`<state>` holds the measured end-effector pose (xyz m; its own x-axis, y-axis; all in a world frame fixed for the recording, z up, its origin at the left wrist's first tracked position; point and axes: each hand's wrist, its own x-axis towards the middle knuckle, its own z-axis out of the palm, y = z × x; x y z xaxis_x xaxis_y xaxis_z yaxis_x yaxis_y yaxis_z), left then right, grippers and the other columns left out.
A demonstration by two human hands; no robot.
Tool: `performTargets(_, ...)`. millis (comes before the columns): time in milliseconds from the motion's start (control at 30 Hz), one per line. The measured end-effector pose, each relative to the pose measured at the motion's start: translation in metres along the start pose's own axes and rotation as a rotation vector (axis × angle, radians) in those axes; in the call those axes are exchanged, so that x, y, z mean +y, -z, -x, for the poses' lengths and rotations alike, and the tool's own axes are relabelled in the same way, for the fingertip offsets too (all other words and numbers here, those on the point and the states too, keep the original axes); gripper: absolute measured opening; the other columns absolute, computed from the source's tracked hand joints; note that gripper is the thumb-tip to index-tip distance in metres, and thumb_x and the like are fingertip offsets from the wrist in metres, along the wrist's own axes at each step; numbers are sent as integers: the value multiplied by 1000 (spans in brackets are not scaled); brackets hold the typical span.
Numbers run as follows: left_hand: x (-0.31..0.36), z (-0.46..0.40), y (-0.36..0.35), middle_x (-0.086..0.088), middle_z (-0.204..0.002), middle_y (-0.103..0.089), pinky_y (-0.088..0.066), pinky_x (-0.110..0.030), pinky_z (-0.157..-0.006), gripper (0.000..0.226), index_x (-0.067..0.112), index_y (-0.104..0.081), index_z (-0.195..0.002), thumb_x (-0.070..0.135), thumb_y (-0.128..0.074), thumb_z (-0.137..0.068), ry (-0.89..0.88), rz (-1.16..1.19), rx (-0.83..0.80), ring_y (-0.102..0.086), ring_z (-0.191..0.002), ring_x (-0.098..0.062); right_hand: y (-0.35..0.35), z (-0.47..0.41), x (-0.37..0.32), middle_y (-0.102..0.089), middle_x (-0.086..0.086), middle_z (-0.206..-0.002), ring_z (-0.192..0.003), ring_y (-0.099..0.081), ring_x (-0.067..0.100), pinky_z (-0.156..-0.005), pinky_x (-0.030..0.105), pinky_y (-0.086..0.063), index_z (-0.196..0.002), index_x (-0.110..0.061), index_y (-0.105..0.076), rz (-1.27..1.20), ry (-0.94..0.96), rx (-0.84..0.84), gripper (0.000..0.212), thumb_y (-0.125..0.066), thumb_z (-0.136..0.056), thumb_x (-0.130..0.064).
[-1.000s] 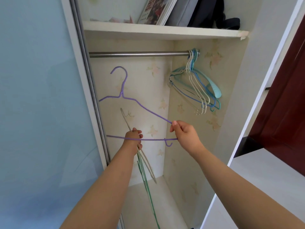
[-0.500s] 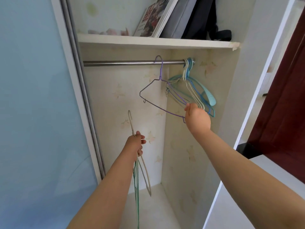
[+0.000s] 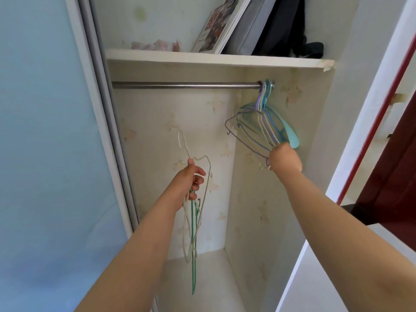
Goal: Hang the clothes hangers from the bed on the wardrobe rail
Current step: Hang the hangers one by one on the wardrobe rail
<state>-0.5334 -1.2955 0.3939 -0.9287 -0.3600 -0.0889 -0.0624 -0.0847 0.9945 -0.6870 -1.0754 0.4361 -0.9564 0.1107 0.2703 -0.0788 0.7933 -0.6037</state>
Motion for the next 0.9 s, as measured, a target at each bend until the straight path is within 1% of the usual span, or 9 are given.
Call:
performTargets(100,-5,2,-3,3,-62,-43,-23,-18,-42,52,17,-53,-85,59,-25,-99,7,86,20,-30,-50,-10,-11,31,7,-44,21,-130,-98,-58,39,-79,40,-46,-130,-4,-37,-243,39,151,39,-46,-93,-14)
performTargets(200,-8,4,-13,4,-65,-45,-28,-21,-44,46,20,-51,-91,57,-26,-99,20,171,52,-34,-52,-10,-31,93,11,-39,17,-128,-103,-53,39,-83,44,-45,-133,-4,-39,-332,216,254,49,-56,-91,-22)
performTargets(300,-12,3,-25,4,-65,-42,-30,-23,-48,42,21,-49,-87,54,-27,-100,33,190,58,-33,-53,-11,-55,133,14,-43,9,-129,-110,-52,30,-91,39,-41,-126,-10,-48,-243,356,-66,36,-51,-96,-28)
performTargets(400,-15,1,-28,3,-61,-35,-25,-24,-47,48,21,-45,-73,58,-28,-98,74,73,7,-28,-51,-12,-63,128,17,-30,9,-142,-119,-48,28,-91,31,-40,-139,-14,-35,-243,401,-351,51,-45,-90,-3)
performTargets(567,-21,12,-21,5,-57,-26,-20,-22,-46,57,18,-46,-68,64,-25,-94,124,-294,-428,-25,-51,-10,-58,85,38,-12,9,-154,-139,-25,33,-110,45,-31,-151,-31,-8,-24,421,-386,85,-59,-85,-13)
performTargets(667,-31,21,-20,4,-58,-25,-22,-22,-48,58,16,-48,-68,65,-26,-90,175,-445,-667,-25,-53,-11,-61,68,61,-17,1,-157,-143,-17,27,-111,53,-22,-147,-38,-24,295,471,-513,72,-62,-86,-43)
performTargets(767,-47,22,-16,3,-58,-26,-22,-20,-46,57,18,-48,-62,67,-31,-85,217,-426,-692,-25,-52,-10,-66,58,89,-57,1,-116,-121,-49,25,-102,48,-30,-102,-23,-59,394,372,-697,41,-50,-89,-61)
performTargets(833,-59,19,-10,3,-58,-29,-24,-19,-44,60,18,-47,-61,70,-28,-84,262,-311,-580,-27,-51,-10,-66,55,106,-50,4,-75,-84,-56,26,-74,33,-37,-72,-13,-49,112,303,-732,46,-55,-88,-56)
performTargets(900,-72,13,-4,2,-58,-41,-26,-19,-43,67,19,-50,-66,76,-21,-85,326,-150,-384,-32,-50,-10,-63,59,117,-32,1,-62,-61,-37,19,-58,31,-24,-62,-16,-35,-200,208,-690,50,-69,-82,-48)
